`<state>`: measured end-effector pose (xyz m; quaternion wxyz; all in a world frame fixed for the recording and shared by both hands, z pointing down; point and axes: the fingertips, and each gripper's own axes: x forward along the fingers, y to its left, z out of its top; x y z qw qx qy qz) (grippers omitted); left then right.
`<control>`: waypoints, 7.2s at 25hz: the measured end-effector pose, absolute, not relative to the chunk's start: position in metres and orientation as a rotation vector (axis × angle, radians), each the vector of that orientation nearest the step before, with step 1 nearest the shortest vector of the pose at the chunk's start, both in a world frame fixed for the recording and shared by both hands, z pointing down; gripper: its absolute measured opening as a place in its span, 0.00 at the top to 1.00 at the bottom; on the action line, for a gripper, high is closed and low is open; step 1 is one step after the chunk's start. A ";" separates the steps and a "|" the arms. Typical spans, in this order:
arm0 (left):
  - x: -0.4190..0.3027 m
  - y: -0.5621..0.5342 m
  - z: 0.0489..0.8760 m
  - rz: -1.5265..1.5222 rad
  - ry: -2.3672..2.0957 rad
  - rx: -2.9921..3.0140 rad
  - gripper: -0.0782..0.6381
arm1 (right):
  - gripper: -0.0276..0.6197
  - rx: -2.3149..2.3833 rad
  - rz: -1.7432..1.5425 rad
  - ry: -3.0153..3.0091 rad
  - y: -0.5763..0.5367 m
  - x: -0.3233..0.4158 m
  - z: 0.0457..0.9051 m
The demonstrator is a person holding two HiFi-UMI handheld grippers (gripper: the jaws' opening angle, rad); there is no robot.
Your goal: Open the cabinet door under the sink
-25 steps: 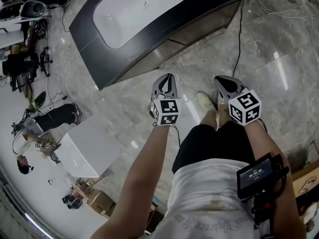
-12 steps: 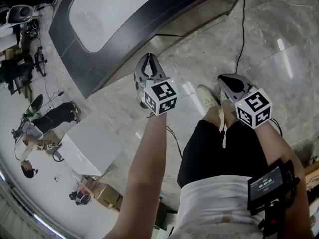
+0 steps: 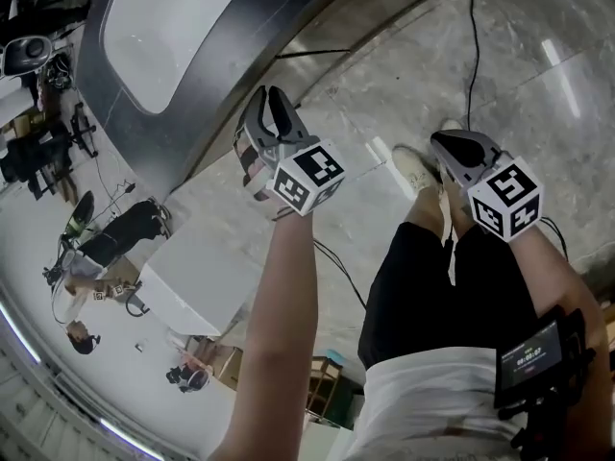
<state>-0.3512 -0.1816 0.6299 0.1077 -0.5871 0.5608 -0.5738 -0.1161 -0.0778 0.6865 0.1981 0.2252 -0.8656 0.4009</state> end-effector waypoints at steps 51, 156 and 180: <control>-0.312 -0.129 0.670 -1.980 1.107 -1.768 0.57 | 0.94 0.602 1.165 -2.272 -0.035 -0.090 0.731; -0.477 0.232 0.701 -2.310 -0.540 -1.662 0.67 | 0.94 0.926 0.892 -2.320 -0.028 -0.120 0.556; -0.378 0.118 0.596 -1.944 0.946 -2.742 0.85 | 0.94 1.057 0.910 -2.370 -0.064 -0.115 0.524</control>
